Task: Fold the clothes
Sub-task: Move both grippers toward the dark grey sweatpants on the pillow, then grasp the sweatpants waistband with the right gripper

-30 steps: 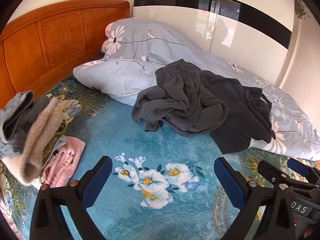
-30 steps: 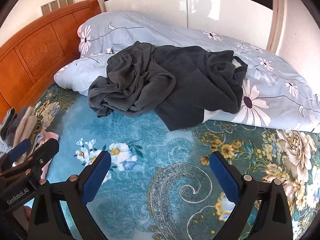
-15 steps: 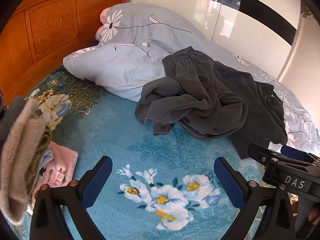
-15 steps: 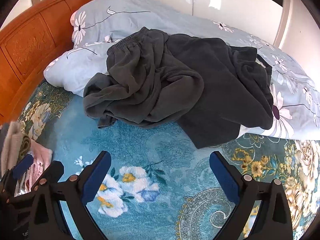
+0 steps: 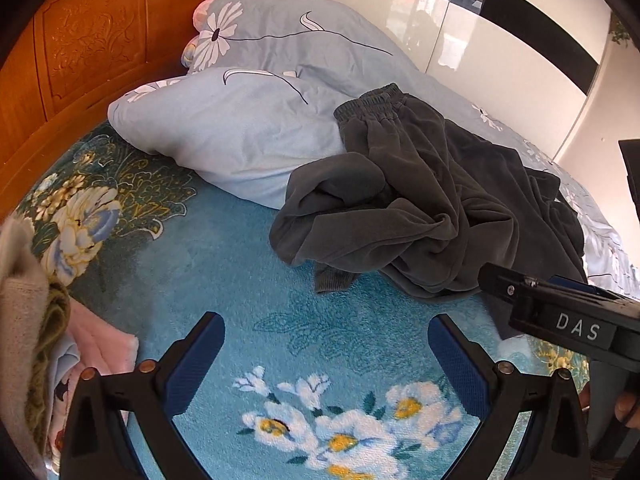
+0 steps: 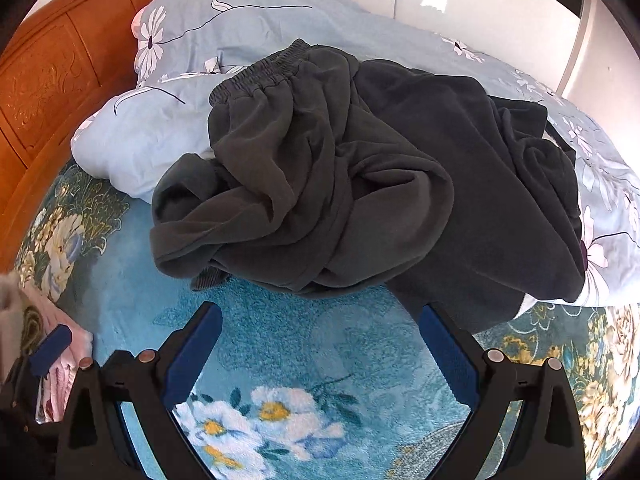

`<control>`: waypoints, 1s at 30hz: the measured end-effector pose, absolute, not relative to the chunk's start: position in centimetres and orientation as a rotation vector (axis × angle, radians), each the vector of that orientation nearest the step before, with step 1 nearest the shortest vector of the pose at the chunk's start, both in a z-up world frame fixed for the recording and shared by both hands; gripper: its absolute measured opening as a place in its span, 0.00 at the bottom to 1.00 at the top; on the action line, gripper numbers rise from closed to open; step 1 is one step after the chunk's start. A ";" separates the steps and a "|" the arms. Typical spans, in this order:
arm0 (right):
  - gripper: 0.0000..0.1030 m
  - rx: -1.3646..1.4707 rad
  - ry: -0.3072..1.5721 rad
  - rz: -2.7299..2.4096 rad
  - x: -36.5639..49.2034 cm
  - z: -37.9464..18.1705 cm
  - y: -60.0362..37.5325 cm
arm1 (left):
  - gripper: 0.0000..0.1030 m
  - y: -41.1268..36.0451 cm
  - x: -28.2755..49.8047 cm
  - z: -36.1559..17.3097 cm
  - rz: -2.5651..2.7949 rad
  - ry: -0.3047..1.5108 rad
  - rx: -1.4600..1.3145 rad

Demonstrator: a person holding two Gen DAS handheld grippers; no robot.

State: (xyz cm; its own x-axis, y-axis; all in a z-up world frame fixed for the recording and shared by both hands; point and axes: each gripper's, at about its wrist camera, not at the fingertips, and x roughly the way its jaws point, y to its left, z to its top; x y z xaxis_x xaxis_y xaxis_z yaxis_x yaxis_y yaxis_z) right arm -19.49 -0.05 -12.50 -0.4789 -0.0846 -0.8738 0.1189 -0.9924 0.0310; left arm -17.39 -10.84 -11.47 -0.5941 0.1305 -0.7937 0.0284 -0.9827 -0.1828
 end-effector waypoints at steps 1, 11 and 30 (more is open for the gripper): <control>0.96 1.533 0.049 -2.604 -19.8 -12.4 -0.4 | 1.00 -11.0 -17.6 -11.6 2.740 -0.273 -1.391; 0.96 1.521 0.082 -2.613 -21.8 -13.0 -2.9 | 1.00 -12.0 -20.2 -12.1 2.731 -0.335 -1.421; 0.96 1.586 -0.005 -2.598 -24.8 -13.9 -3.0 | 1.00 -13.6 -19.4 -15.6 2.684 -0.457 -1.535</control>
State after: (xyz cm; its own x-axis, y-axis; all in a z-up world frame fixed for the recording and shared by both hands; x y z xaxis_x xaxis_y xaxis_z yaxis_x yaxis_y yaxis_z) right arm -24.85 -2.98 -13.93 -0.4534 -0.0847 -0.8873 0.0812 -0.9953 0.0535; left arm -19.41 -13.62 -15.62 -0.5173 0.1572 -0.8412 0.1301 -0.9571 -0.2589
